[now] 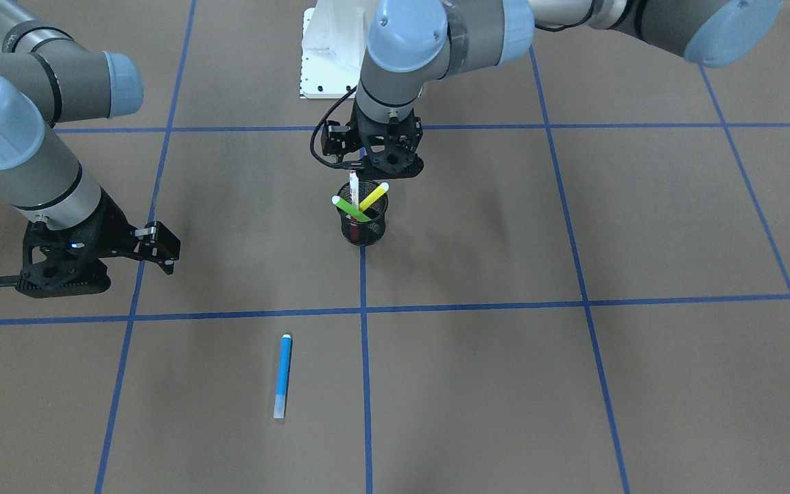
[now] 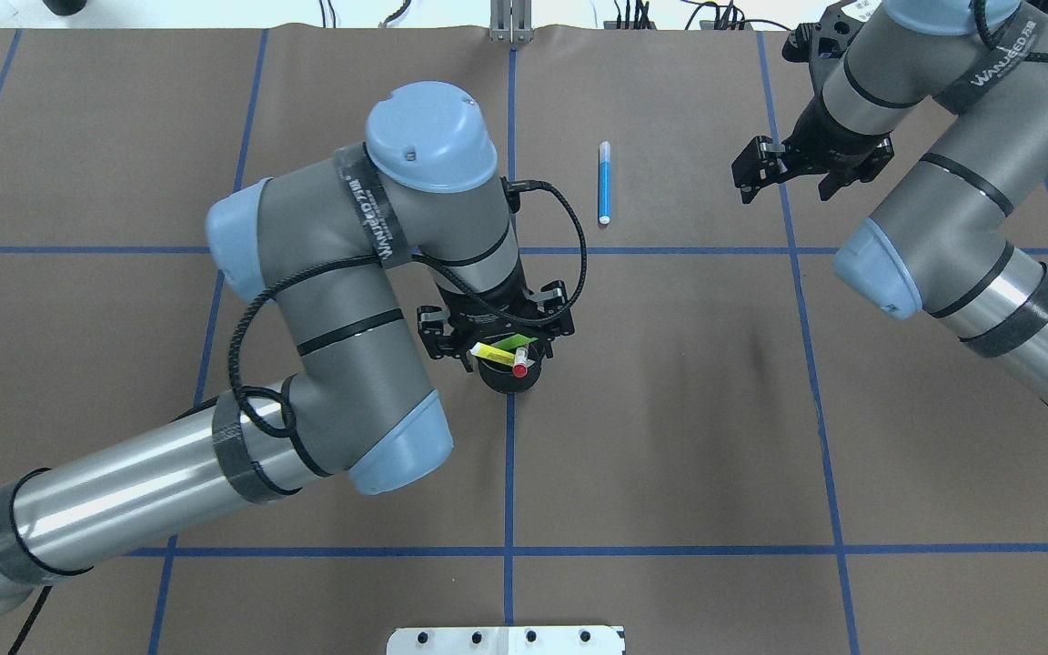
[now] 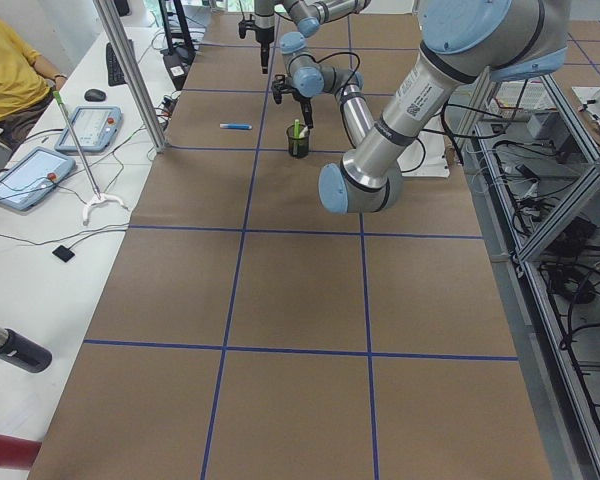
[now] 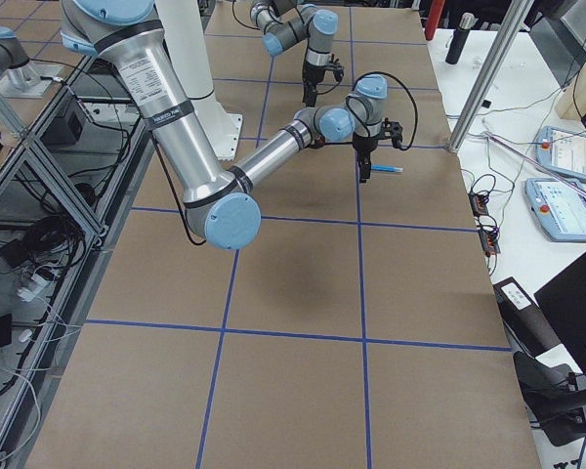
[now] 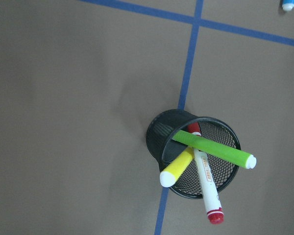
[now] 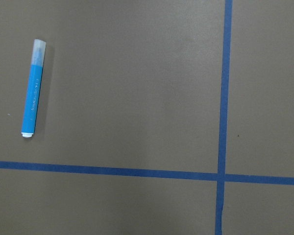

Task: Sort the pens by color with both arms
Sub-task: 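Lower the left gripper into the cup and grasp the red-capped marker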

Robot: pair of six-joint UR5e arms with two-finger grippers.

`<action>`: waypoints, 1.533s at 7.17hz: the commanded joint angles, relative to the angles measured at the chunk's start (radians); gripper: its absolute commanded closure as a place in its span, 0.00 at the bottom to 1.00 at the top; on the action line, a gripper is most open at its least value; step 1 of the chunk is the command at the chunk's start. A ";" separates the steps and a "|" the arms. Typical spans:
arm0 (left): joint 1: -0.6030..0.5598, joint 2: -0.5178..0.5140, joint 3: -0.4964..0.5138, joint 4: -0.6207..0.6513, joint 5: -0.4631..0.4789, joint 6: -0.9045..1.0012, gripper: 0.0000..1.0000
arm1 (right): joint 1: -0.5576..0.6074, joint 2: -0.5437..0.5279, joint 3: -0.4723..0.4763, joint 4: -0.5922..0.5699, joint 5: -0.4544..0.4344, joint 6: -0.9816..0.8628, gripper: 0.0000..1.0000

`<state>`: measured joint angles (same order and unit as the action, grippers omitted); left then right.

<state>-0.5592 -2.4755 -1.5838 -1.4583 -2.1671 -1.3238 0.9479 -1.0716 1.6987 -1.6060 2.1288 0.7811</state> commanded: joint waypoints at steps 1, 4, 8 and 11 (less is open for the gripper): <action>0.012 -0.043 0.083 0.000 0.000 0.041 0.36 | 0.000 -0.001 -0.001 0.000 -0.001 0.000 0.01; 0.013 -0.037 0.097 0.000 -0.004 0.051 0.48 | 0.000 -0.001 -0.001 0.000 -0.003 0.000 0.01; 0.015 -0.036 0.094 0.001 -0.005 0.051 0.77 | -0.001 -0.001 -0.001 0.000 -0.003 0.001 0.01; 0.013 -0.034 0.056 0.036 -0.005 0.049 0.98 | -0.001 0.001 0.001 0.001 -0.003 0.001 0.01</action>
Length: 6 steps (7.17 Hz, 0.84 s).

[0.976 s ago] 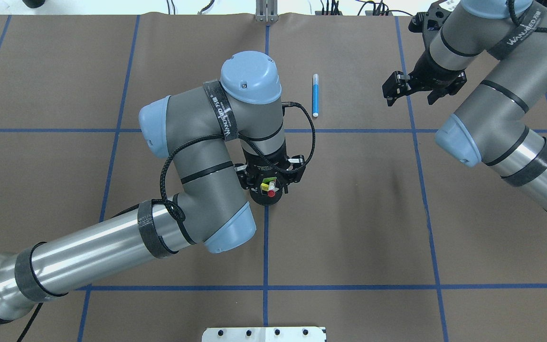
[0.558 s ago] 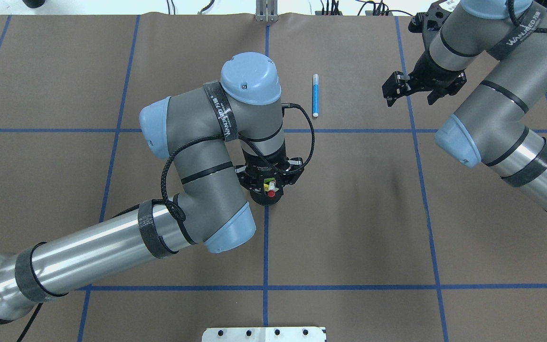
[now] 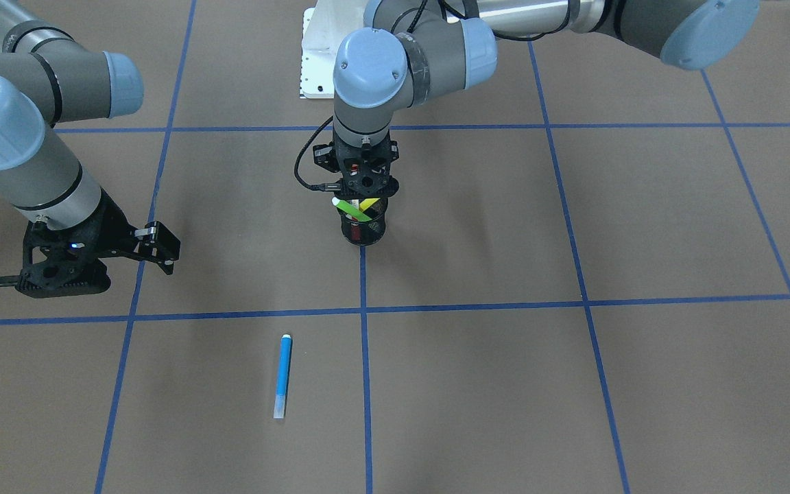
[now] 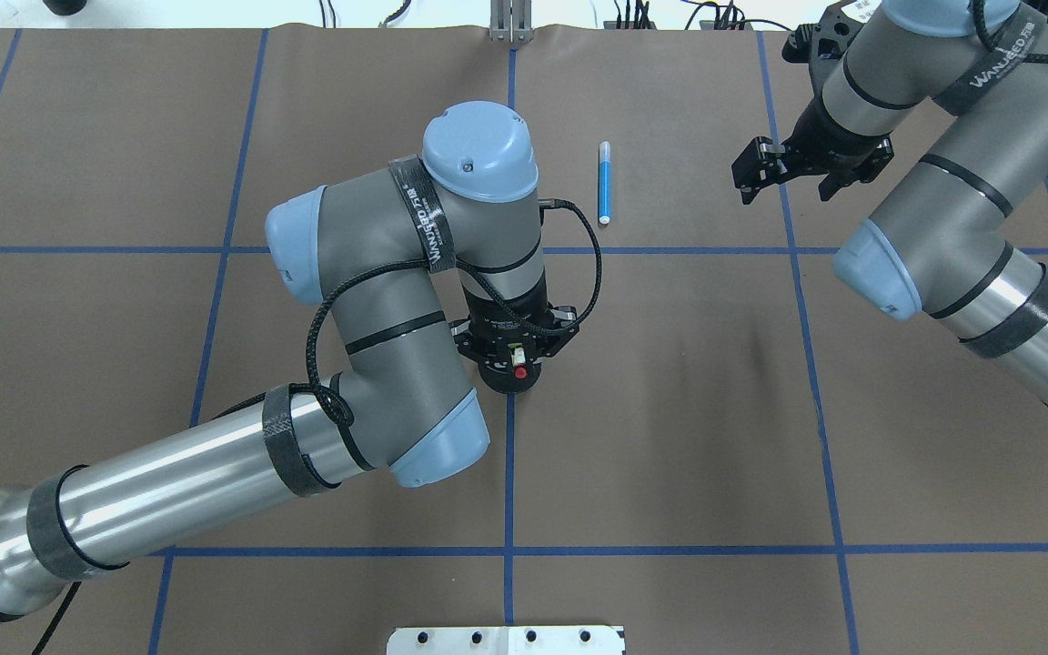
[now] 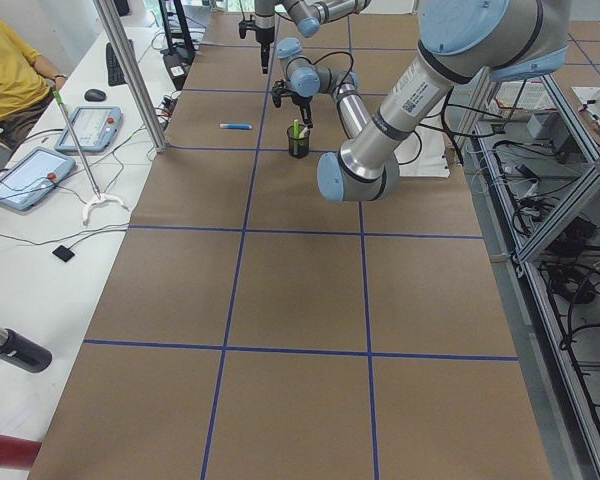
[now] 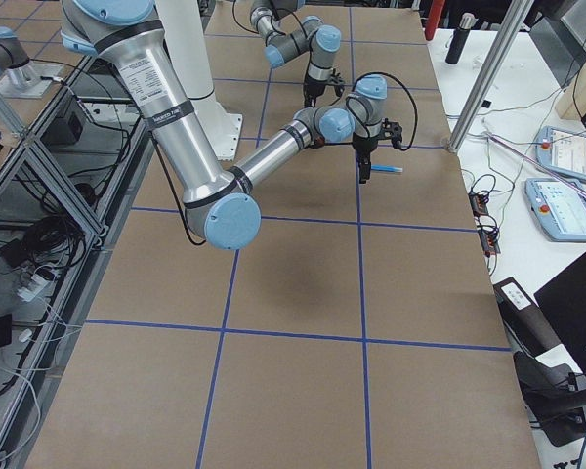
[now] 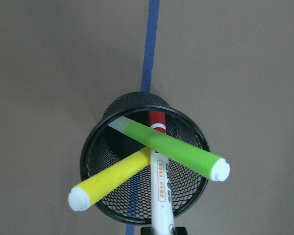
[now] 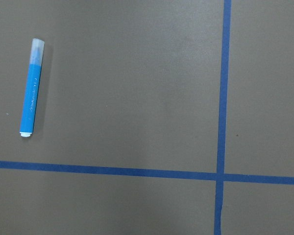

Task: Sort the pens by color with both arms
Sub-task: 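Lower the left gripper into the cup and grasp the red-capped marker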

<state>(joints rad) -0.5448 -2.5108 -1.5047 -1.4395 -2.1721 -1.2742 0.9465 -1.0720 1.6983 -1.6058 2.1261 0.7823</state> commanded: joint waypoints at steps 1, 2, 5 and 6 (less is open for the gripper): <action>-0.001 0.003 -0.079 0.074 0.000 0.001 1.00 | 0.000 0.003 0.001 0.001 0.000 0.000 0.01; -0.003 0.003 -0.135 0.127 0.000 0.001 1.00 | 0.000 0.003 0.001 0.001 0.000 0.002 0.01; -0.003 0.056 -0.317 0.186 -0.002 0.015 1.00 | 0.000 0.006 0.001 0.001 -0.003 0.002 0.01; -0.004 0.061 -0.359 0.189 -0.005 0.013 1.00 | 0.000 0.006 0.000 0.001 -0.006 0.002 0.01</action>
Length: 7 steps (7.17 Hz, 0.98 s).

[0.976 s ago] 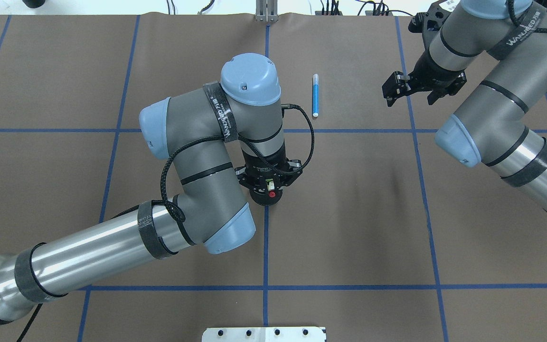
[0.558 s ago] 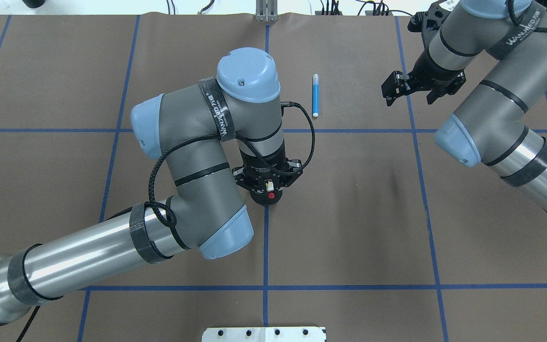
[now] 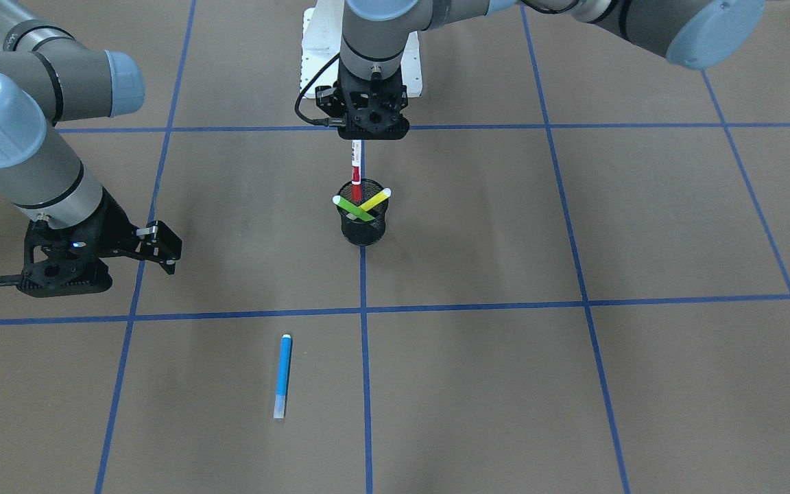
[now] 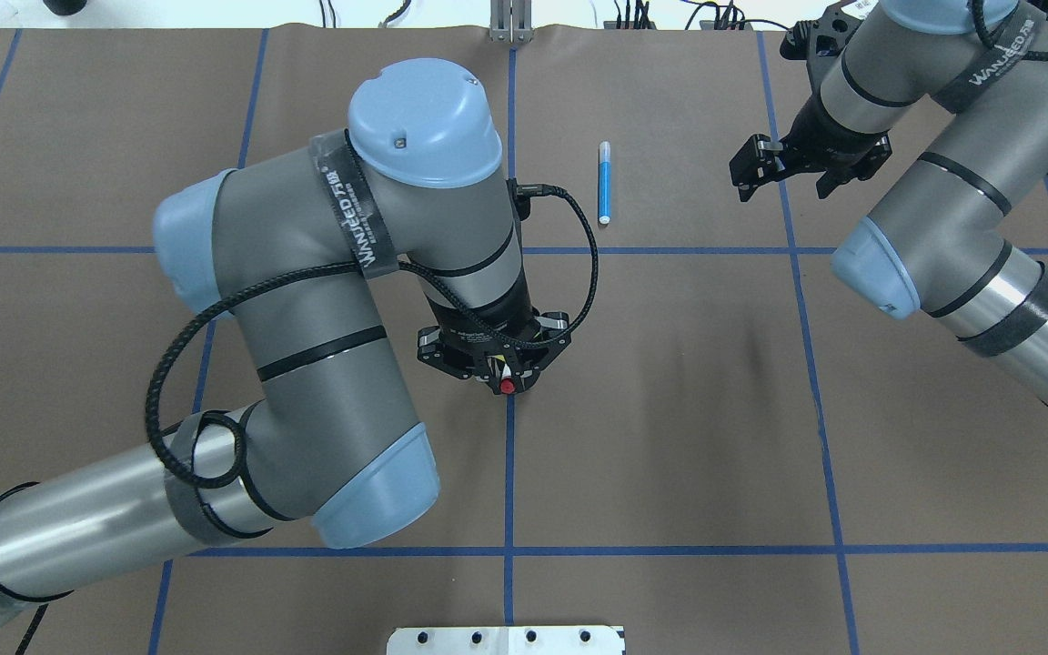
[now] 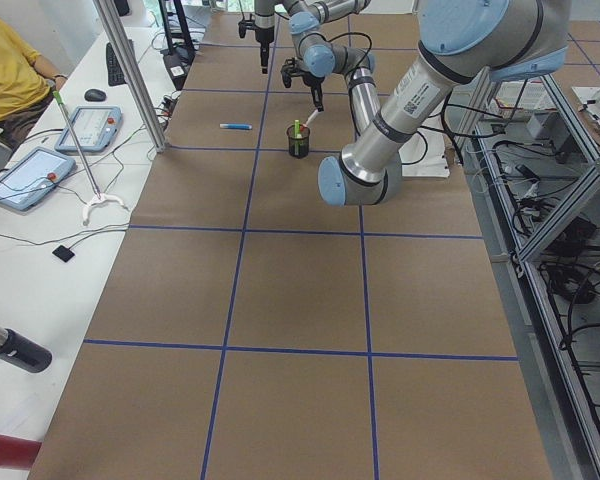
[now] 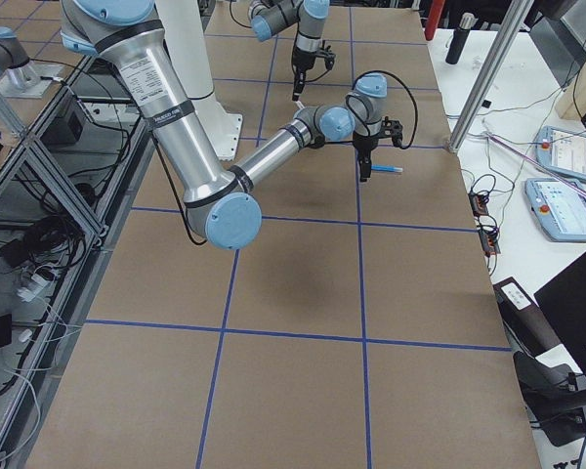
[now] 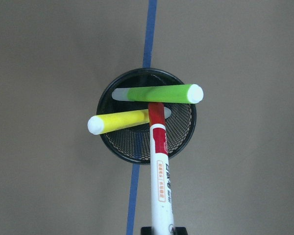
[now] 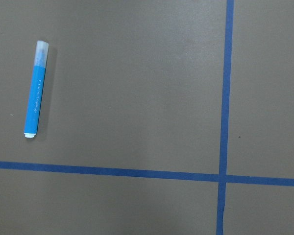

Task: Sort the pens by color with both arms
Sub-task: 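Lower the left gripper into the cup and grasp the red-capped marker, then lift the red-capped marker out of the cup with the left gripper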

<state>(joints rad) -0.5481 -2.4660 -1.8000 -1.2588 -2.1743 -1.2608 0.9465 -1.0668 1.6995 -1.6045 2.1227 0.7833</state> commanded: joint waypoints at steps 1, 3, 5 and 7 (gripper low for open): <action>-0.001 0.013 -0.074 0.009 -0.001 0.000 1.00 | 0.000 0.001 -0.001 0.000 -0.003 0.001 0.01; -0.041 0.012 -0.068 -0.029 0.066 0.008 1.00 | 0.000 -0.001 -0.001 0.002 -0.003 -0.001 0.01; -0.113 0.015 0.029 -0.213 0.131 0.009 1.00 | -0.002 0.001 -0.001 0.003 -0.003 0.004 0.01; -0.176 0.016 0.195 -0.446 0.157 0.009 1.00 | -0.002 -0.002 -0.004 0.003 -0.003 0.001 0.01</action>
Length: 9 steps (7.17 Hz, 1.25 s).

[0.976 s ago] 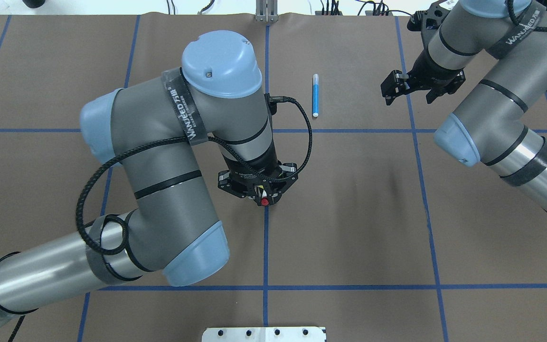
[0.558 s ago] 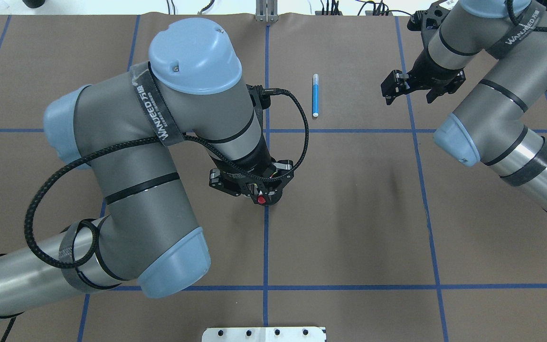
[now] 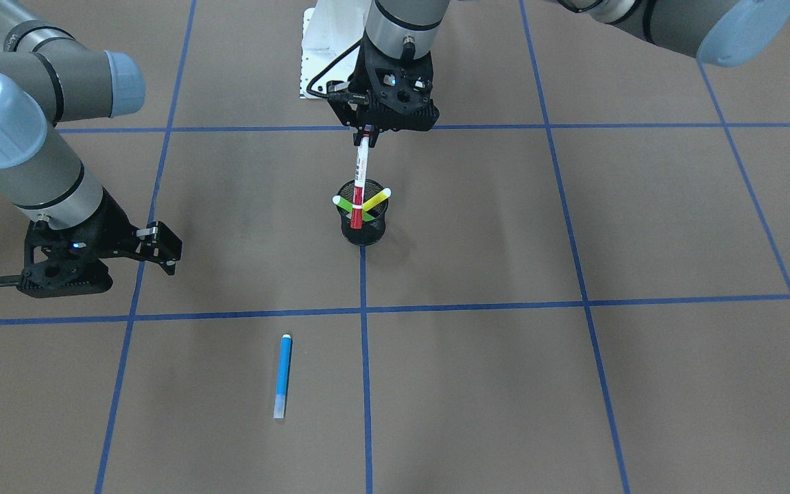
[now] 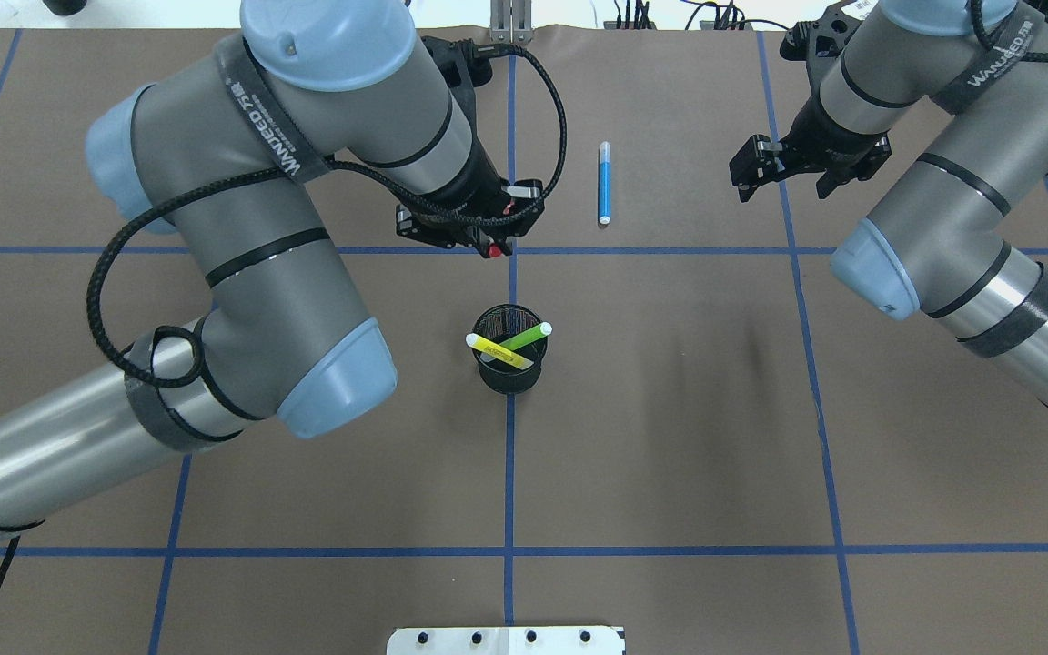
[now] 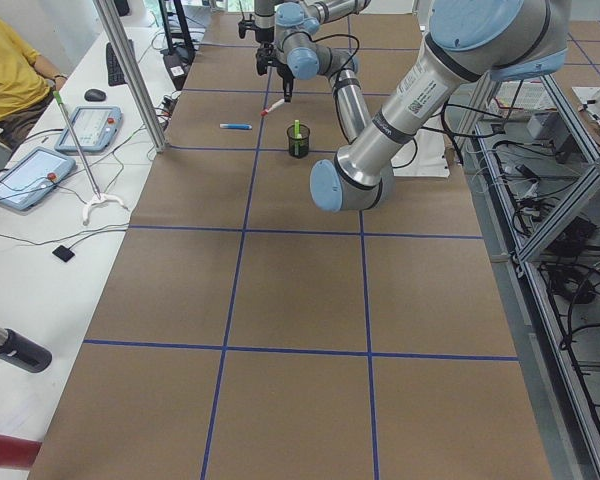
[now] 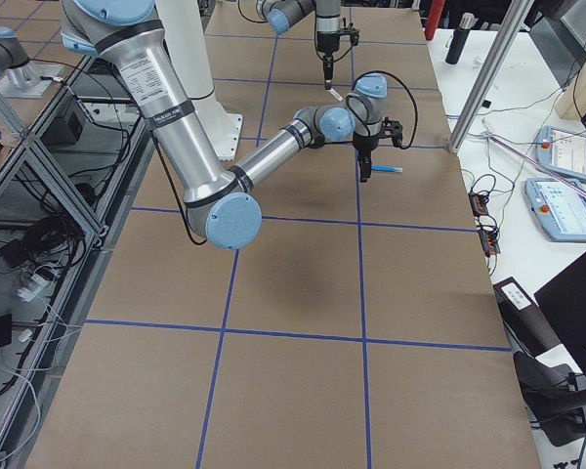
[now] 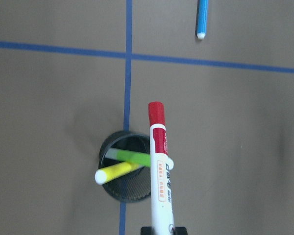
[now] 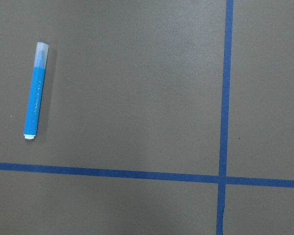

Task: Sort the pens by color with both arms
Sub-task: 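Lift the red-capped marker out of the cup with the left gripper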

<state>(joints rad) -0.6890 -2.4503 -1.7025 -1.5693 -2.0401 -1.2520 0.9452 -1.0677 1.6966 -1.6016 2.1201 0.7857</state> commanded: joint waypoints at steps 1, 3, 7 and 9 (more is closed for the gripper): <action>-0.035 -0.007 0.172 -0.214 0.102 -0.001 1.00 | 0.001 -0.005 -0.002 0.000 0.001 -0.002 0.01; -0.034 -0.070 0.371 -0.387 0.190 -0.003 1.00 | 0.001 -0.008 0.000 0.003 0.004 -0.003 0.01; 0.009 -0.232 0.739 -0.638 0.331 0.000 1.00 | 0.000 -0.020 -0.011 0.009 -0.003 -0.003 0.01; 0.054 -0.256 0.829 -0.717 0.395 0.002 1.00 | 0.000 -0.020 -0.011 0.009 -0.003 -0.003 0.01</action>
<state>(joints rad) -0.6600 -2.6925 -0.9256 -2.2387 -1.6783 -1.2508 0.9451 -1.0865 1.6864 -1.5927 2.1172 0.7823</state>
